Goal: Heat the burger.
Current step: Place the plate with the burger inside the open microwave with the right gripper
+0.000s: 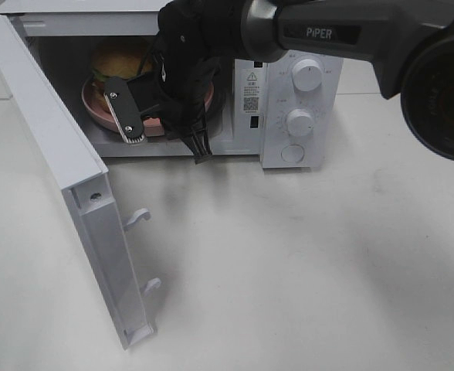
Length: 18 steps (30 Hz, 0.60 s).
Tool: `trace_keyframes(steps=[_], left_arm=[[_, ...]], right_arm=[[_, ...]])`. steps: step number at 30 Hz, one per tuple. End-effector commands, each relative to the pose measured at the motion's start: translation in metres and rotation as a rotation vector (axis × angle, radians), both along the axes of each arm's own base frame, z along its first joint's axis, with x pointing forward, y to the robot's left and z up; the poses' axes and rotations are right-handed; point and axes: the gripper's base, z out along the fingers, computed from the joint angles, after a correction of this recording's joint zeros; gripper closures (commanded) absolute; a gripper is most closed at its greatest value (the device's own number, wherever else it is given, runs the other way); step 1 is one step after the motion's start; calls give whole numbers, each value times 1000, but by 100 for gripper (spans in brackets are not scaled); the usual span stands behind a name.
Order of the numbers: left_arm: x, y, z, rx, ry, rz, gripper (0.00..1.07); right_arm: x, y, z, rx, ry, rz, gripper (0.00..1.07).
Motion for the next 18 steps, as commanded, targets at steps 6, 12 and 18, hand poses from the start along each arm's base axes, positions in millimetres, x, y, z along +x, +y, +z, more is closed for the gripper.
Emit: trace_keyframes(steps=[6, 12, 18], left_arm=[[0, 0, -1, -3, 1, 3, 9], [0, 0, -1, -3, 1, 3, 9], [0, 0, -1, -3, 1, 3, 9]], right_arm=[[17, 4, 0, 72, -85, -26, 106], [25, 2, -3, 91, -95, -52, 105], [29, -2, -7, 89, -90, -63, 101]])
